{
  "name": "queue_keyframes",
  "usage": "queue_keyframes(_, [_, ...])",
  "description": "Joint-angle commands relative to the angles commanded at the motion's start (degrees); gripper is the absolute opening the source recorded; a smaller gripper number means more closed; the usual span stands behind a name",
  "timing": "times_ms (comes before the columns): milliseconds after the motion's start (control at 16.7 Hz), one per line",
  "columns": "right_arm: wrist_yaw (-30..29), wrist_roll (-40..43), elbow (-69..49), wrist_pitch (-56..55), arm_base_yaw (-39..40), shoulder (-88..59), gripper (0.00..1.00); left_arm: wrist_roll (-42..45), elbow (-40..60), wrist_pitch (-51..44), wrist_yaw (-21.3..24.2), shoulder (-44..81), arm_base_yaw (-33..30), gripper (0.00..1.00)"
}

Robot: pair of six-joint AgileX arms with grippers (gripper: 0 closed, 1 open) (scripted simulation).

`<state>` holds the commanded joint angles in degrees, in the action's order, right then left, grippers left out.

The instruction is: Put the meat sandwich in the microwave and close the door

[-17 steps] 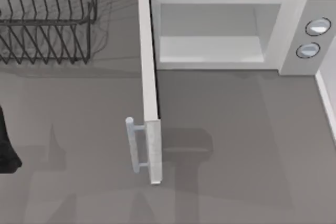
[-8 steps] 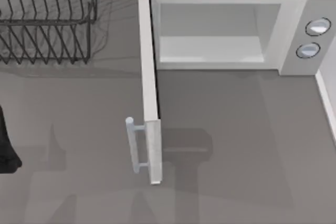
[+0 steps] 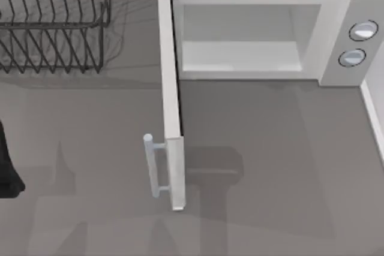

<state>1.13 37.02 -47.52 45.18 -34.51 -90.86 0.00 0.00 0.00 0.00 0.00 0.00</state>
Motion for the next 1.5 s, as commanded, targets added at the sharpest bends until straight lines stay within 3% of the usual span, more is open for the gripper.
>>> queue_keyframes(360, [-0.07, 0.16, -9.55, 16.68, -0.08, 6.15, 0.0, 0.0, 0.0, 0.0, 0.0, 0.0, 0.0, 1.0])
queue_keyframes(840, [-0.29, -0.46, -11.17, 17.8, 0.7, 6.96, 0.0, 0.0, 0.0, 0.0, 0.0, 0.0, 0.0, 1.0])
queue_keyframes(1140, [-4.29, -7.62, -15.83, 5.62, 12.35, 0.48, 0.0, 0.0, 0.0, 0.0, 0.0, 0.0, 0.0, 1.0])
queue_keyframes(1500, [-13.05, -24.02, -20.41, -25.97, 36.88, -16.66, 0.0, 0.0, 0.0, 0.0, 0.0, 0.0, 0.0, 1.0])
